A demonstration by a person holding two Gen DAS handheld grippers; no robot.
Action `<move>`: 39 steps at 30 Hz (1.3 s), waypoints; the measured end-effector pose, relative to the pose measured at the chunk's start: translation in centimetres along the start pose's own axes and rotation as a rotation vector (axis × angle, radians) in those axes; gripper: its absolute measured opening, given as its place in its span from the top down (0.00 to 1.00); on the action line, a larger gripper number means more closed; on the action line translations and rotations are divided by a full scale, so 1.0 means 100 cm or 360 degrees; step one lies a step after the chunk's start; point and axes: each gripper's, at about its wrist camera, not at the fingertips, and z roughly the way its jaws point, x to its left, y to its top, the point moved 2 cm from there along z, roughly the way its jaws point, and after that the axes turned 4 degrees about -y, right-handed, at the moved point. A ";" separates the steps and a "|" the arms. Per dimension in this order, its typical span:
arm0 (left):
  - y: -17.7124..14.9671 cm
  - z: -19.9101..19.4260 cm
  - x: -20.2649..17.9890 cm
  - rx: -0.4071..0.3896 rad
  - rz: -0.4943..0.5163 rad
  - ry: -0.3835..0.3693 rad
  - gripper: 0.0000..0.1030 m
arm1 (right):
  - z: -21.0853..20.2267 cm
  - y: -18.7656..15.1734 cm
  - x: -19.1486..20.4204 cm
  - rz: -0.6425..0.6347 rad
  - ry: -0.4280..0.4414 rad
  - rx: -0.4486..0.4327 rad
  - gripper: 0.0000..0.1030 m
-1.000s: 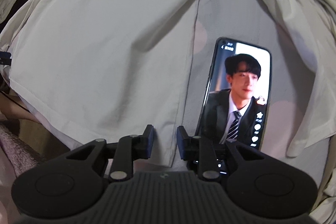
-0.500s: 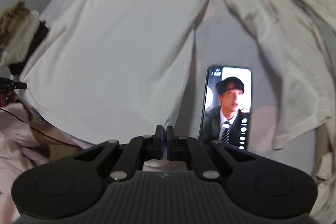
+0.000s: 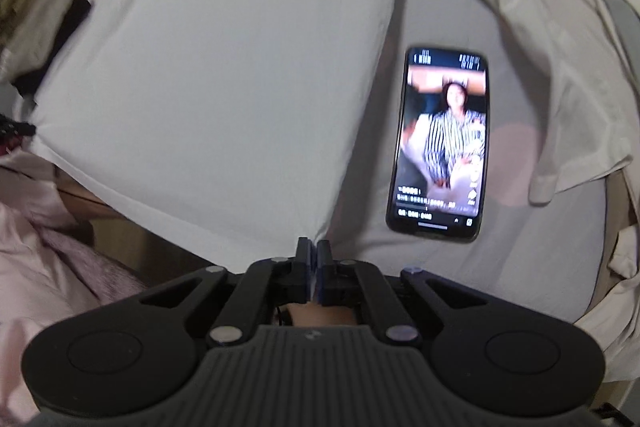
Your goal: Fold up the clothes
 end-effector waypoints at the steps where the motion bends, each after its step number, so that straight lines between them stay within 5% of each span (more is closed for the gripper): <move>1: 0.000 0.008 -0.001 0.0028 0.0019 0.0018 1.00 | 0.006 0.000 -0.001 -0.0002 -0.0014 0.0022 0.97; 9: 0.000 0.035 0.017 0.0144 -0.0086 0.0050 0.94 | 0.034 0.009 -0.008 -0.0001 -0.0099 0.0112 0.88; 12: 0.006 0.026 0.027 0.0073 -0.0155 -0.0019 0.83 | 0.026 0.014 -0.018 0.0040 -0.0122 0.0065 0.80; 18: 0.041 0.007 0.029 -0.0117 -0.0142 -0.0039 0.77 | -0.003 0.039 -0.049 0.0128 -0.0223 -0.0147 0.79; 22: 0.071 0.000 0.027 -0.0222 -0.0145 -0.0065 0.75 | -0.026 0.054 -0.073 0.0174 -0.0369 -0.0296 0.76; 27: 0.107 0.007 0.010 -0.0291 -0.0107 -0.0094 0.73 | -0.038 0.063 -0.098 0.0180 -0.0593 -0.0399 0.61; 32: 0.136 0.026 -0.013 -0.0322 -0.0067 -0.0122 0.73 | -0.021 0.069 -0.116 0.0225 -0.0659 -0.0435 0.51; 34: 0.145 0.032 -0.019 -0.0326 -0.0063 -0.0137 0.73 | -0.008 0.071 -0.121 0.0244 -0.0674 -0.0440 0.53; 36: 0.150 0.035 -0.025 -0.0326 -0.0048 -0.0138 0.73 | 0.001 0.075 -0.126 0.0279 -0.0681 -0.0434 0.67; 37: 0.152 0.036 -0.028 -0.0325 -0.0040 -0.0138 0.73 | 0.002 0.078 -0.129 0.0296 -0.0681 -0.0433 0.83; 39: 0.158 0.037 -0.033 -0.0336 -0.0014 -0.0131 0.73 | -0.001 0.084 -0.128 0.0302 -0.0683 -0.0463 0.89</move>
